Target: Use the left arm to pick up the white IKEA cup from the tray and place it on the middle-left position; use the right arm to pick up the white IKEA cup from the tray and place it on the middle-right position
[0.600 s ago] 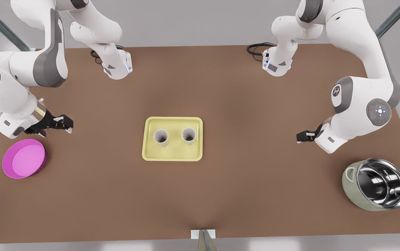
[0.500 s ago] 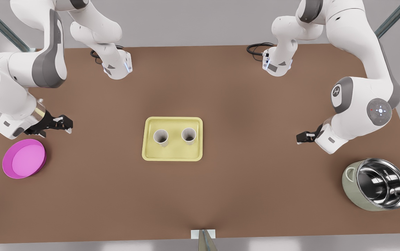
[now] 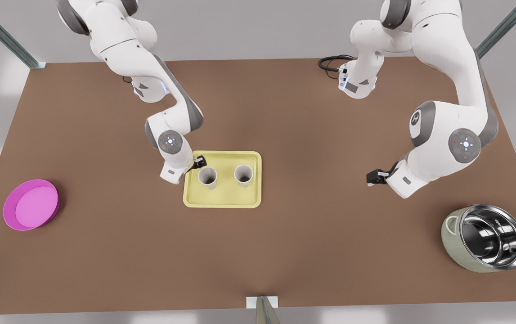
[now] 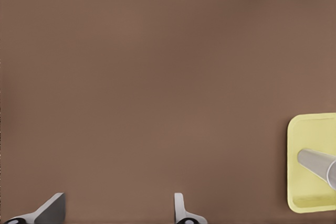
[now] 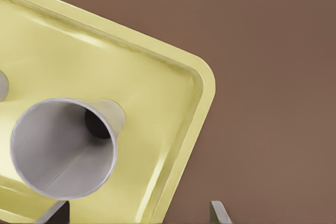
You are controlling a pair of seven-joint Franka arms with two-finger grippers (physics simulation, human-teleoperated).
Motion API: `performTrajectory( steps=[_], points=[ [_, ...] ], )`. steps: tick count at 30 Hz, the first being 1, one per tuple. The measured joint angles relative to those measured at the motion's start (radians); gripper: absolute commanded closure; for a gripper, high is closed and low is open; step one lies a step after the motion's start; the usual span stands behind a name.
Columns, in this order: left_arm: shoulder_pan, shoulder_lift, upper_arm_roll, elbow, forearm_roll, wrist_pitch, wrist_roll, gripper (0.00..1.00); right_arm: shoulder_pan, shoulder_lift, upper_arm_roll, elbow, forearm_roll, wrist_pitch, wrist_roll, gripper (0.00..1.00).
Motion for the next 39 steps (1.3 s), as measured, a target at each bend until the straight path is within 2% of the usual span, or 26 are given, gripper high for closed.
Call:
performTrajectory(
  steps=[5,13,16,19,22,26,29,32,36,39],
  points=[
    [-0.006,0.001,-0.001,0.001,-0.001,0.001,0.006,0.0,0.0,0.048,-0.002,-0.013,-0.011,0.127,0.126,0.0],
    [-0.013,0.005,-0.002,-0.009,-0.003,0.0,0.014,0.0,0.0,0.11,-0.001,-0.02,-0.014,0.199,0.268,0.02],
    [-0.009,0.007,-0.001,-0.01,0.0,0.001,0.016,0.0,0.019,0.152,-0.001,-0.015,-0.013,0.21,0.305,0.34],
    [-0.008,0.013,0.0,-0.008,0.002,0.002,0.018,0.0,0.028,0.16,-0.002,-0.008,-0.014,0.216,0.337,0.49],
    [-0.013,0.014,0.0,-0.006,0.004,0.003,0.018,0.0,0.028,0.158,-0.003,-0.005,-0.014,0.219,0.365,0.59],
    [-0.011,0.014,0.001,-0.006,0.004,0.003,0.019,0.0,0.024,0.149,-0.006,0.008,-0.011,0.22,0.392,0.83],
    [-0.005,0.014,0.005,-0.007,0.004,0.003,0.018,0.0,0.021,0.125,-0.01,0.014,-0.004,0.219,0.404,0.89],
    [0.002,0.013,0.014,-0.004,0.005,0.004,0.012,0.0,-0.035,0.053,-0.016,0.02,0.002,0.21,0.406,0.89],
    [-0.03,0.013,0.01,-0.003,0.008,0.004,0.005,0.0,-0.317,0.017,-0.016,0.099,0.005,0.158,0.324,0.88],
    [-0.151,0.022,0.009,-0.002,0.02,0.006,-0.019,0.0,-0.48,0.091,-0.016,0.189,0.004,0.127,0.216,0.87]
  ],
)
